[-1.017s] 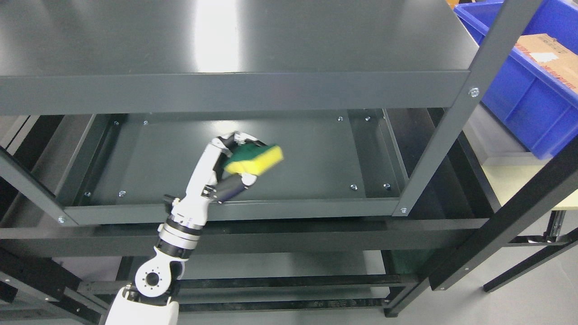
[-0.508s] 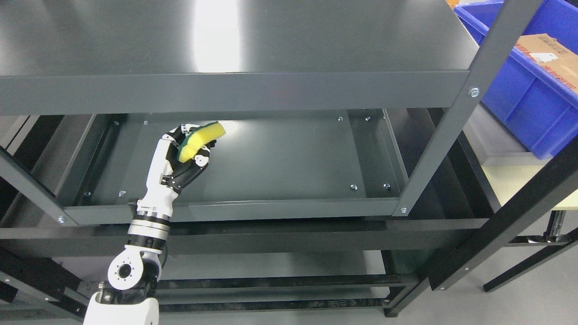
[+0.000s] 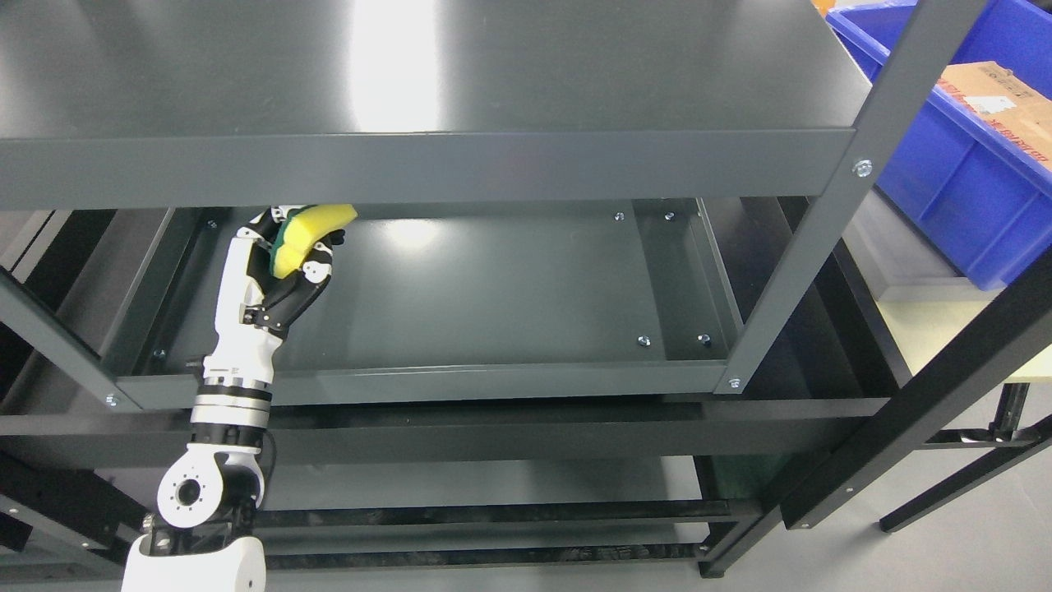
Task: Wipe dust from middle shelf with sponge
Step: 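Lift the sponge off the shelf and draw the left hand back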
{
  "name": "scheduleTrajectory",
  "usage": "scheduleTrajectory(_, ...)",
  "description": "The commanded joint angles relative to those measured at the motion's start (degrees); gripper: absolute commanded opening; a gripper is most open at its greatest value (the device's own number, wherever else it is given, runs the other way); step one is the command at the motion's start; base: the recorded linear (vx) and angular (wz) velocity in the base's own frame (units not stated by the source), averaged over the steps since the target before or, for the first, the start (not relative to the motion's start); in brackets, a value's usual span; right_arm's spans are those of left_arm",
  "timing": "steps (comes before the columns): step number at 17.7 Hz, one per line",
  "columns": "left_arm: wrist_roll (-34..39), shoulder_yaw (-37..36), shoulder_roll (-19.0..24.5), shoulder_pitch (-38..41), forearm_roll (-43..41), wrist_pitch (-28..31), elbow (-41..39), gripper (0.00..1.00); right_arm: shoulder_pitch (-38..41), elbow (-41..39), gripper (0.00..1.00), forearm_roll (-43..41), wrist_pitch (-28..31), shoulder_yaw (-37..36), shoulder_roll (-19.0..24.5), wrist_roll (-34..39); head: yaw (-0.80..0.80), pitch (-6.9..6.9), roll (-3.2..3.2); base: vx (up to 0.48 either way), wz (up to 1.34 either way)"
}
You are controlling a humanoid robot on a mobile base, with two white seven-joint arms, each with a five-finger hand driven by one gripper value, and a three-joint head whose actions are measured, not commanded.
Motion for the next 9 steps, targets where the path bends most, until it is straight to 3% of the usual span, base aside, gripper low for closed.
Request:
scheduleTrajectory(1, -0.06, 2.13, 0.83, -0.02, 0.82, -0.07, -1.41, 0.0, 0.0, -1.0, 1.0, 0.0, 0.04, -0.02, -1.0, -0.01, 0.0, 0.0, 0.0, 0.0, 0.0)
scheduleTrajectory(9, 0.03, 0.29, 0.83, 0.16, 0.73, -0.07, -1.33, 0.01, 0.0, -1.0, 1.0, 0.0, 0.04, -0.02, -1.0, -0.01, 0.0, 0.0, 0.0, 0.0, 0.0)
